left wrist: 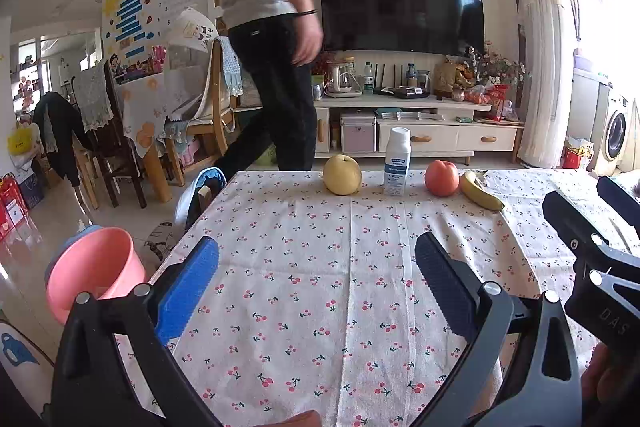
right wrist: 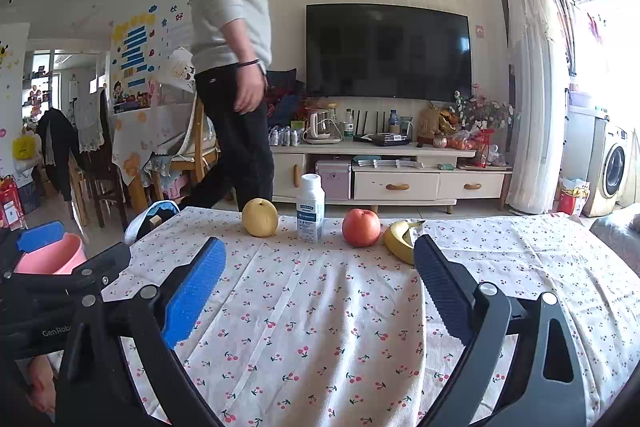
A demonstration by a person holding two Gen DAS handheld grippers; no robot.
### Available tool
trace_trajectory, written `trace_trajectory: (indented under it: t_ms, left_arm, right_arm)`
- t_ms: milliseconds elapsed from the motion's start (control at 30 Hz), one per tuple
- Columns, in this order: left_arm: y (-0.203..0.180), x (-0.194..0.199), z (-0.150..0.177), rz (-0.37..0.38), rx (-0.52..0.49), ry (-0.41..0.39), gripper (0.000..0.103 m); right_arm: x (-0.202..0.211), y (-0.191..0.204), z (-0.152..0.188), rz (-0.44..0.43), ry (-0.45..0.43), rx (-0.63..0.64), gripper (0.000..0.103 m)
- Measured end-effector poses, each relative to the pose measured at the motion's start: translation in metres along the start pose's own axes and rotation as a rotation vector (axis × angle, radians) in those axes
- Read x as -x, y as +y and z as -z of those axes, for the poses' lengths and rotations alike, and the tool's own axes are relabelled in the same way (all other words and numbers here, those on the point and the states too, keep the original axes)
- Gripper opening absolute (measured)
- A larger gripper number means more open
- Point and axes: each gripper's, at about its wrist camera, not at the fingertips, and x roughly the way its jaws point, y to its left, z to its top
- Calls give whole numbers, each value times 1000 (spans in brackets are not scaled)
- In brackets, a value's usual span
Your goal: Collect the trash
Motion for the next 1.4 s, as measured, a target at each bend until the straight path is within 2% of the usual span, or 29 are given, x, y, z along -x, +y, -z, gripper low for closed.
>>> trace_trajectory:
  t_ms: [1000,1400]
  left_arm:
    - [10,-14,8,8,34,30,99]
    - [7,-17,10,12,25,30,99]
  right_arm:
    - [-12,14,9,-6,34,61,94]
    - [-10,9,8,-5,25,39,94]
